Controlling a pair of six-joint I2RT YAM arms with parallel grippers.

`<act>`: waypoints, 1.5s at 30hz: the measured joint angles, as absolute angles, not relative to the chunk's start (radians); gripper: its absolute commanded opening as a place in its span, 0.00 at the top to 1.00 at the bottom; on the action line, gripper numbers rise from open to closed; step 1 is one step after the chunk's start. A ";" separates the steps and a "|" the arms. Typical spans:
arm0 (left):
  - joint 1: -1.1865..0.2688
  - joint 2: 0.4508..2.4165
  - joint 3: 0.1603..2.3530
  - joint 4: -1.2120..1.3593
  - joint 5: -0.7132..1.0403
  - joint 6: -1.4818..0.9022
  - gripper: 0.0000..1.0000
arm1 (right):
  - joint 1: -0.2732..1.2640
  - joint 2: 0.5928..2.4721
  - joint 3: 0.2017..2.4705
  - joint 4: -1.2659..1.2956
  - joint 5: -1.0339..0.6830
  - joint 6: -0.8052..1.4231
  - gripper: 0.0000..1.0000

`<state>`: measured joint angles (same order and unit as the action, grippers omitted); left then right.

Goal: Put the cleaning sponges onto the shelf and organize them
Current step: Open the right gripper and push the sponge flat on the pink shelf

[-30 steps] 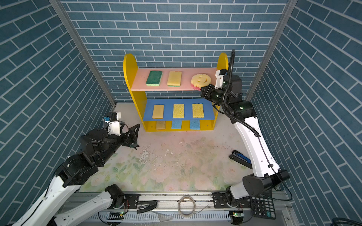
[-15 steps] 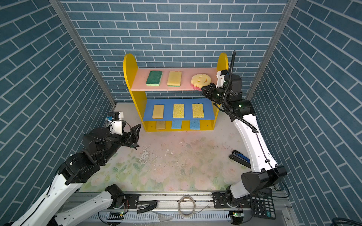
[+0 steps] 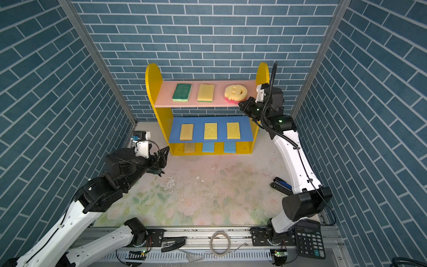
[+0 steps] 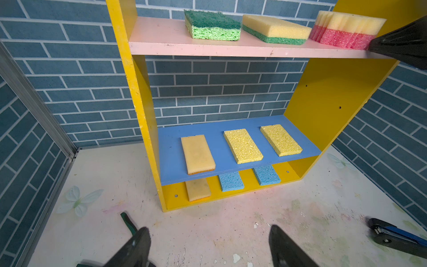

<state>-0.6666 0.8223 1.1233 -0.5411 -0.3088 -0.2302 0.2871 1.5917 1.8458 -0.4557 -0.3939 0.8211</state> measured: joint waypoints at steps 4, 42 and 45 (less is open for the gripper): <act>-0.667 0.825 1.123 -0.541 -0.306 -0.231 0.18 | 0.287 1.597 1.850 -0.447 -0.404 0.833 1.00; -0.666 0.825 1.123 -0.541 -0.302 -0.231 0.18 | 0.276 1.621 1.850 -0.380 -0.405 0.834 1.00; -0.665 0.825 1.123 -0.541 -0.302 -0.231 0.18 | 0.276 1.621 1.850 -0.380 -0.405 0.834 1.00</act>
